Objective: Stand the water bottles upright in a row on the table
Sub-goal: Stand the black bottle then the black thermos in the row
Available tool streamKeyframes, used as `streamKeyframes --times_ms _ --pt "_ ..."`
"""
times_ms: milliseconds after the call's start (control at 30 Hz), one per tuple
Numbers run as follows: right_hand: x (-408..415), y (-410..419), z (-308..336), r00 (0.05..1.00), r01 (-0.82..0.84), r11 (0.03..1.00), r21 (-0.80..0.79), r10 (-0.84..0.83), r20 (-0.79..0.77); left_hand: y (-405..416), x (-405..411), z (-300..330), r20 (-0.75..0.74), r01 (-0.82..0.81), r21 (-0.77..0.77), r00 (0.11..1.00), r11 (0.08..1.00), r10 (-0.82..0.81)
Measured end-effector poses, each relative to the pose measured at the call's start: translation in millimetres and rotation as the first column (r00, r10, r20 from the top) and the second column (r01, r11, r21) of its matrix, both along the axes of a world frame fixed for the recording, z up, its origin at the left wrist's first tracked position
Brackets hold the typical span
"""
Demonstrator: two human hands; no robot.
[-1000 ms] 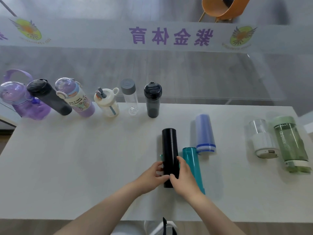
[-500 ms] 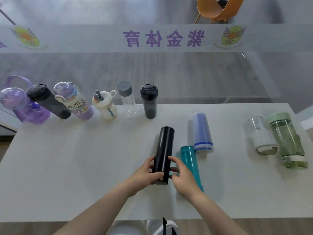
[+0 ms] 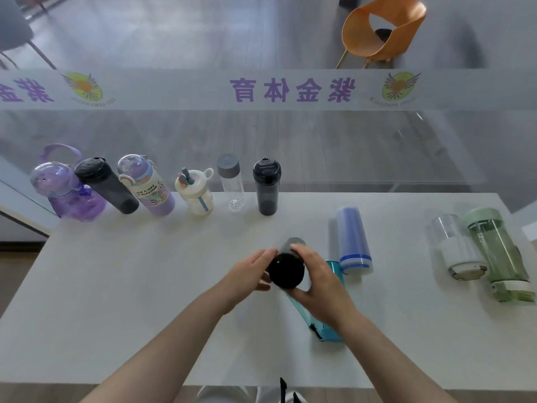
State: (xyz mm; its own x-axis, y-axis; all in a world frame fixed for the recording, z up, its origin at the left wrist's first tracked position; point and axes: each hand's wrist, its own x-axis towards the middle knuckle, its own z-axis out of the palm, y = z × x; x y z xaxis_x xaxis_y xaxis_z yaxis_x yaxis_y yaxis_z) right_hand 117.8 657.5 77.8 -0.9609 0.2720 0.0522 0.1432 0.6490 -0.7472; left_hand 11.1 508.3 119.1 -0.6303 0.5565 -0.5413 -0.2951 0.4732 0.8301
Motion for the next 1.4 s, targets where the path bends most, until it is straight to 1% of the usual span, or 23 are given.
streamKeyframes --times_ms 67,167,333,467,567,767,967,1067,1167,1267,1400 --pt "-9.2 4.8 11.0 0.999 0.041 0.996 -0.083 -0.04 0.011 2.5 -4.6 4.2 -0.057 0.004 0.01 0.998 1.0 -0.003" --pt "-24.1 14.1 20.4 0.995 0.082 0.978 -0.191 -0.071 0.068 9.6 -9.6 6.0 -0.127 0.007 -0.005 0.992 1.0 -0.007" --pt "-45.2 28.3 20.8 0.978 0.12 0.956 -0.267 -0.069 0.195 16.3 -15.0 6.1 -0.145 0.079 0.009 0.986 0.997 -0.077" --pt "-51.3 30.8 21.0 0.968 0.158 0.937 -0.312 -0.085 0.234 15.0 -14.9 6.4 -0.166 0.106 0.013 0.981 0.994 -0.103" --pt "-50.1 30.1 17.4 0.973 0.149 0.919 -0.365 -0.07 0.221 11.6 -15.9 1.1 -0.194 0.106 0.008 0.976 0.994 -0.103" --pt "-46.5 26.1 7.8 0.98 0.175 0.922 -0.347 -0.128 0.153 7.4 -7.2 -5.3 -0.224 0.125 0.006 0.967 0.992 -0.12" --pt "-51.7 21.1 3.2 0.983 0.182 0.938 -0.295 -0.177 0.045 5.7 -10.9 -14.6 -0.242 0.14 -0.018 0.96 0.99 -0.14" --pt "-56.2 20.6 2.3 0.971 0.235 0.935 -0.264 -0.24 0.014 2.5 -19.0 -28.6 -0.268 0.173 -0.111 0.943 0.979 -0.197" --pt "-66.7 26.3 5.6 0.961 0.271 0.927 -0.26 -0.277 0.012 -10.6 -31.3 -50.5 -0.285 0.211 -0.304 0.91 0.929 -0.3" --pt "-79.4 38.2 6.8 0.953 0.294 0.915 -0.275 -0.301 0.018 -29.1 -40.4 -75.1 -0.259 0.27 -0.515 0.856 0.814 -0.448" --pt "-99.3 56.1 3.2 0.942 0.329 0.895 -0.302 -0.332 0.043 -52.4 -41.3 -102.3 -0.188 0.287 -0.718 0.796 0.633 -0.575"
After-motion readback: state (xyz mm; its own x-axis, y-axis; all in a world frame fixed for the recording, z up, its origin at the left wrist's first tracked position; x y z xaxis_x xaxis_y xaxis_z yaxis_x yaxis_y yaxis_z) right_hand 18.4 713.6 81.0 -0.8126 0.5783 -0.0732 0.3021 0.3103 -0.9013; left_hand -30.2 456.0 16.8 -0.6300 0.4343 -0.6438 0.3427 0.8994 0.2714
